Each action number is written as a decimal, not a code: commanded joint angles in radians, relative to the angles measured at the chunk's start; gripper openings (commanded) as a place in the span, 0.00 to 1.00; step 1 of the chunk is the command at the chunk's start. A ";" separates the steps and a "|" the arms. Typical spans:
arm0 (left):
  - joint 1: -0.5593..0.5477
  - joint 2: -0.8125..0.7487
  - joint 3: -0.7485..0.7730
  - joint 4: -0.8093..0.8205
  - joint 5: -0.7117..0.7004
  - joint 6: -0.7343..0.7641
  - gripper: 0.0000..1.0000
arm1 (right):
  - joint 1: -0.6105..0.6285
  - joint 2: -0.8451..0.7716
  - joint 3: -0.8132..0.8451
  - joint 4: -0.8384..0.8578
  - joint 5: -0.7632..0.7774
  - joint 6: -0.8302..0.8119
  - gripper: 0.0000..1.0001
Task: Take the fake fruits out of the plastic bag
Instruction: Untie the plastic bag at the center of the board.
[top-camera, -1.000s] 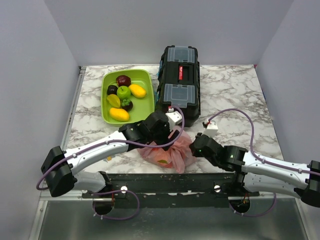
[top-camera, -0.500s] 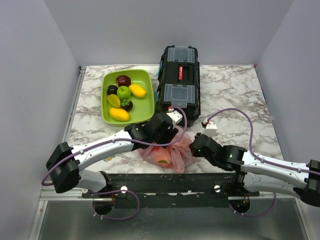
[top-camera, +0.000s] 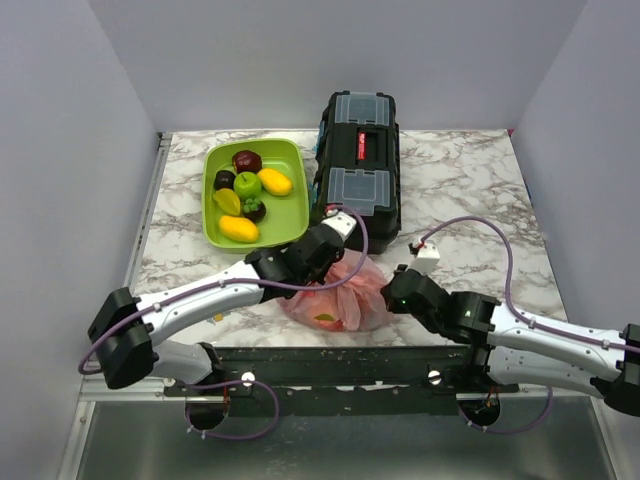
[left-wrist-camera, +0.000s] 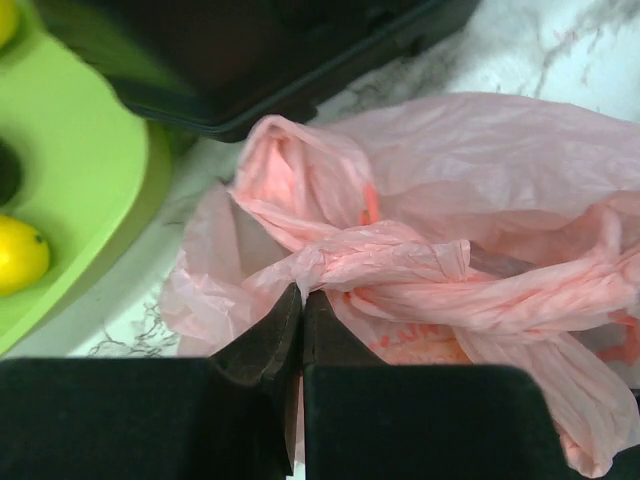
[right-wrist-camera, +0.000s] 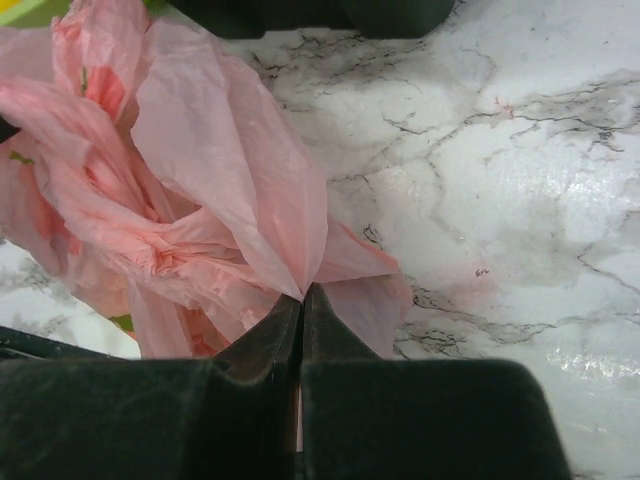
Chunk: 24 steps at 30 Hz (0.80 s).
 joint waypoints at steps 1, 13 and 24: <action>0.026 -0.183 -0.109 0.072 -0.161 -0.098 0.00 | -0.002 -0.058 -0.009 -0.107 0.120 0.092 0.03; 0.245 -0.401 -0.357 0.363 0.416 -0.265 0.00 | -0.002 -0.186 -0.039 0.015 0.016 -0.140 0.20; 0.246 -0.336 -0.338 0.394 0.525 -0.276 0.00 | -0.001 0.021 0.203 0.130 -0.100 -0.446 0.51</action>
